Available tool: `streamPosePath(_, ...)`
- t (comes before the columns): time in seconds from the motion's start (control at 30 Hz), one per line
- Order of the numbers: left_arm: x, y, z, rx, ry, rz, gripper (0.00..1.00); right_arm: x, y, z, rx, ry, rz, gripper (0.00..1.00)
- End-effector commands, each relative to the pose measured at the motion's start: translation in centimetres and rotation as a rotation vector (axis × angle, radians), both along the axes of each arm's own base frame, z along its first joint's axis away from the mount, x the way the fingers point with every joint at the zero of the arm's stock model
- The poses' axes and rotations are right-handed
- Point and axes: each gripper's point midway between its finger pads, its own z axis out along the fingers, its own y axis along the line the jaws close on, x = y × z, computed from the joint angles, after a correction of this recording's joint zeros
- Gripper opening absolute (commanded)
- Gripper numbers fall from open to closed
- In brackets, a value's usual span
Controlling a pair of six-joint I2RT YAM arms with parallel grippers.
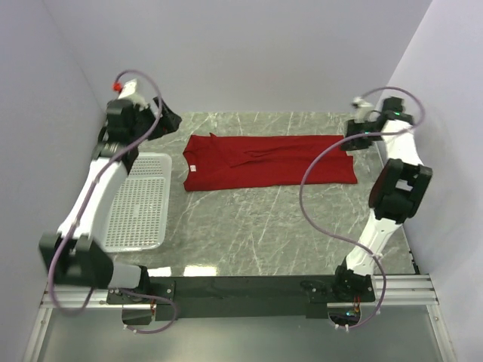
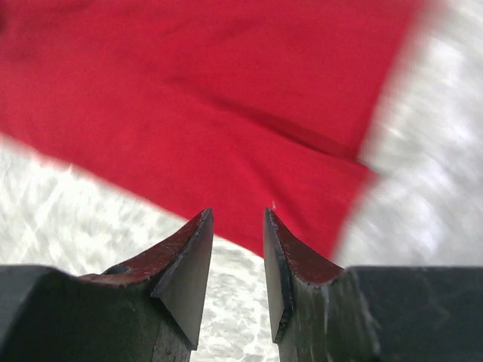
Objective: Fold and stack the t-shirts
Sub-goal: Fold the tshirt
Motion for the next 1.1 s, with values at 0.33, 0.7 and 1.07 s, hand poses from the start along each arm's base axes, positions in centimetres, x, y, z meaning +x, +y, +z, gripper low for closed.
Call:
streamPosePath(0.33,-11.3,1.0,-6.4,-0.159,0.117,0.056,0.95,-0.7,30.5,1.7,-0.347,-0.279,0.745,0.42)
streamPosePath(0.7,-16.3,1.7,-7.2,-0.198,0.121,0.121,0.96,2.3,40.7,-1.9,-0.415,-0.308,0.761,0.42)
streamPosePath(1.07,-17.6,1.1,-8.5,-0.256,0.148,0.113,0.95,1.0,41.4,-6.1,-0.479,-0.260,0.813,0.40)
